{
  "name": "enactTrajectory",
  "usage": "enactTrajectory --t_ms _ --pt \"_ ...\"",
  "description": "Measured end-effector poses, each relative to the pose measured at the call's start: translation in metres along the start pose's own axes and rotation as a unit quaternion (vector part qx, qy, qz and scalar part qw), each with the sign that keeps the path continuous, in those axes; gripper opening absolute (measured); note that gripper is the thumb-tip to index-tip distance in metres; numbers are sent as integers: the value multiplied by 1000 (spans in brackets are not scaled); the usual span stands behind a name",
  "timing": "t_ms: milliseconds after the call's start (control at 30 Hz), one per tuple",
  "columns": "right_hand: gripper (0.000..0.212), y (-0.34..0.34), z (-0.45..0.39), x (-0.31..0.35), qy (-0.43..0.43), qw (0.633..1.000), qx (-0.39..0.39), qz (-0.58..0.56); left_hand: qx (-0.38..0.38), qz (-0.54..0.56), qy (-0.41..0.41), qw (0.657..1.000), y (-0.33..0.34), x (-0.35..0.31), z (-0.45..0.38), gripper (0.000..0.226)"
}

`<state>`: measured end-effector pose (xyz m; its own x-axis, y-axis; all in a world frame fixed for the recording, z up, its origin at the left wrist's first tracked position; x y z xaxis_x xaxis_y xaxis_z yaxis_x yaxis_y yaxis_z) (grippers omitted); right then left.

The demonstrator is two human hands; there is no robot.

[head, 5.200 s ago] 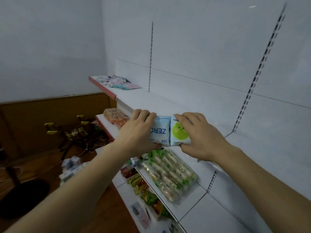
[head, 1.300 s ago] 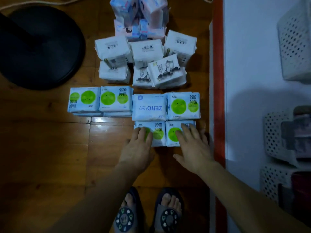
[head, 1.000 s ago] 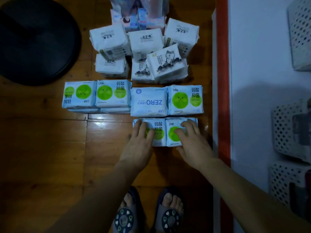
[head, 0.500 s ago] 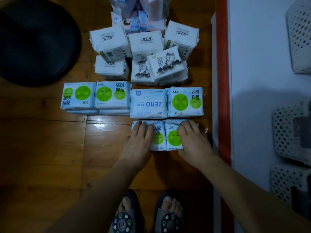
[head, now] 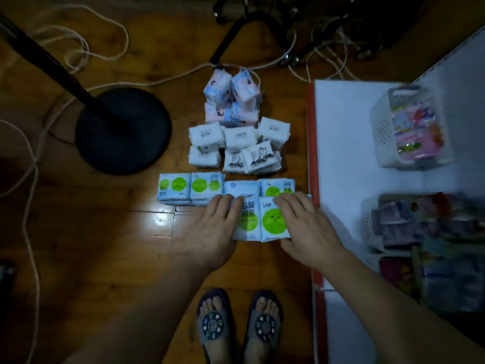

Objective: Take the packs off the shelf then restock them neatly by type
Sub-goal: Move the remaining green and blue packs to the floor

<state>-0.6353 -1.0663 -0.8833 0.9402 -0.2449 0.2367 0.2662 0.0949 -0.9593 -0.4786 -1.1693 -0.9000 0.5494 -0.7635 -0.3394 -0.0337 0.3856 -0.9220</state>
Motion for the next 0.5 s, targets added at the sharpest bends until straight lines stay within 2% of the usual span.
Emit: enactTrajectory --t_ms 133,300,500 --pt "100 -96 -3 23 12 1000 -21 16 -33 -13 11 999 -97 -21 2 99" --pt "95 -213 -5 47 0 998 -53 16 -80 -37 35 995 -220 -52 2 98" --pt "97 -354 -1 72 -21 992 -99 70 -127 -68 65 987 -354 -89 5 103"
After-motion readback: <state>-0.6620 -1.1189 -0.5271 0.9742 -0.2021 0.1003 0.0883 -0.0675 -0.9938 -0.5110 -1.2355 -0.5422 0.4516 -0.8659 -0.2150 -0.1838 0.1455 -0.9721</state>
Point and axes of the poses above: each hand's wrist, its own z-axis away from the middle knuckle, its own y-axis out of the palm, x = y × z, the point moved 6 cm from there along -z, towards the middle knuckle, and after that the axes turned 9 degrees about -x, right-handed, at the moved point
